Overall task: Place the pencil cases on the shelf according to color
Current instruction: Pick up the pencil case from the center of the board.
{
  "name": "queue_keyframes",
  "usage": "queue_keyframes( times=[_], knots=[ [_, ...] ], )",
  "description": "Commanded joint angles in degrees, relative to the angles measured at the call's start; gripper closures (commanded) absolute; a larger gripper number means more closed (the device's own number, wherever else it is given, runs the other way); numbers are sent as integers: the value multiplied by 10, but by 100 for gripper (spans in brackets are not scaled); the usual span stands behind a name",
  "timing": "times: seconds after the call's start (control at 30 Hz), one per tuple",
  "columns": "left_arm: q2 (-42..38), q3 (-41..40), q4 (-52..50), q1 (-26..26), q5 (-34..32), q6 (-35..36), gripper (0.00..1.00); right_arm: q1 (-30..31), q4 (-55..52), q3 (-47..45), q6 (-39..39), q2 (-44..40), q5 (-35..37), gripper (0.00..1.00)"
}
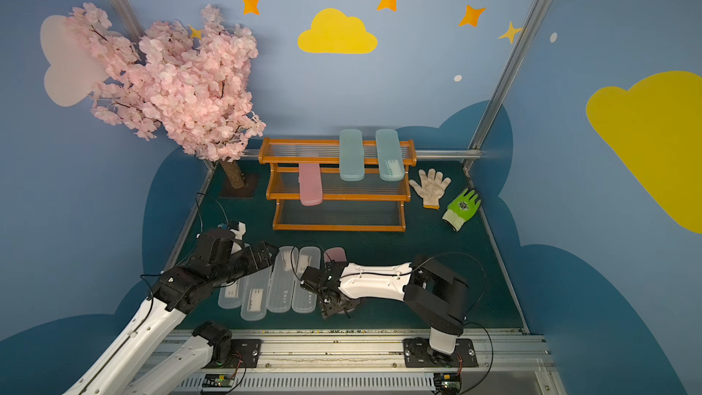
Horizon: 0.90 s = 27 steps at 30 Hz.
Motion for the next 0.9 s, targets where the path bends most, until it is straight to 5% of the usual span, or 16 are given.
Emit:
queue_keyframes(
  times=[0.0,0.13,0.3,0.63,0.87],
  knots=[
    [-6,-8,1,-2,-8,5,0,-8,9,-29,8,-4,-3,21],
    [1,-3,10,-2,-5,3,0,-8,5,-54,32,-40,23,46],
    [11,25,12,-3,-9,11,0,14,-65,-52,73,-105,99,53],
    [53,66,52,-2,-7,23,0,-11,-171,74,51,-178,200,53],
    [107,107,60,0,-2,40,0,-92,-141,180,-50,-115,138,52]
  ],
)
